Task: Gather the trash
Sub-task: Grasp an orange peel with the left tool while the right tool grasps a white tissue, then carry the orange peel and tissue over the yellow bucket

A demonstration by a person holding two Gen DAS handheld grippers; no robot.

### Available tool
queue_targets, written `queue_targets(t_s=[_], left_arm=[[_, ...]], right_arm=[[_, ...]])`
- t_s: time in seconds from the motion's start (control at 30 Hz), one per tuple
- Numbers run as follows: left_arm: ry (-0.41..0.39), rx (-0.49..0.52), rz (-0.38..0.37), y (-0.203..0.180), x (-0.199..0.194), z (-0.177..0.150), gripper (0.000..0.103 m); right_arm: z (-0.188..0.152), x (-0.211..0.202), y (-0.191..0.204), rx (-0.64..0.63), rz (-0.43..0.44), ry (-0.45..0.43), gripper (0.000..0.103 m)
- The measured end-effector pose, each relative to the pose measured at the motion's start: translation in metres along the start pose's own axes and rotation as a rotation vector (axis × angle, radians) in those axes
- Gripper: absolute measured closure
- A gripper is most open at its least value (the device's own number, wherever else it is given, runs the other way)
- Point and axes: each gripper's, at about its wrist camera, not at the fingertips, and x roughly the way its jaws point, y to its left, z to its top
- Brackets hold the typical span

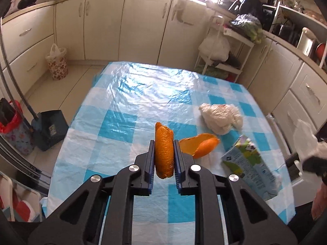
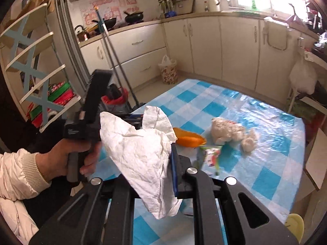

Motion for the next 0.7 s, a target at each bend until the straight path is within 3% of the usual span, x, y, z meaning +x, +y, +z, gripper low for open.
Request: queue_targets(t_s=[0.13,0.3,0.57,0.7], left_arm=[[-0.038,0.001,-0.071,-0.020,-0.017,0.008,0.087],[-0.049,0.044,-0.150,-0.066,-0.028,0.013,0.087],[-0.042,0.158,-0.253,-0.156,-0.032,0.010,0.087],[-0.021,0.196,-0.281,-0.188,-0.028,0.003,0.087]], right_arm=[[0.000,-0.028,-0.034,0.067,-0.119,-0.063,0.089],[-0.016,-0.052,-0.076,0.139,-0.264,-0.060,0.089],[-0.043,-0.090,-0.133,0.283,-0.410,-0.025,0.089],[-0.065,-0.101,-0.161,0.415,-0.435,-0.034,0.089]])
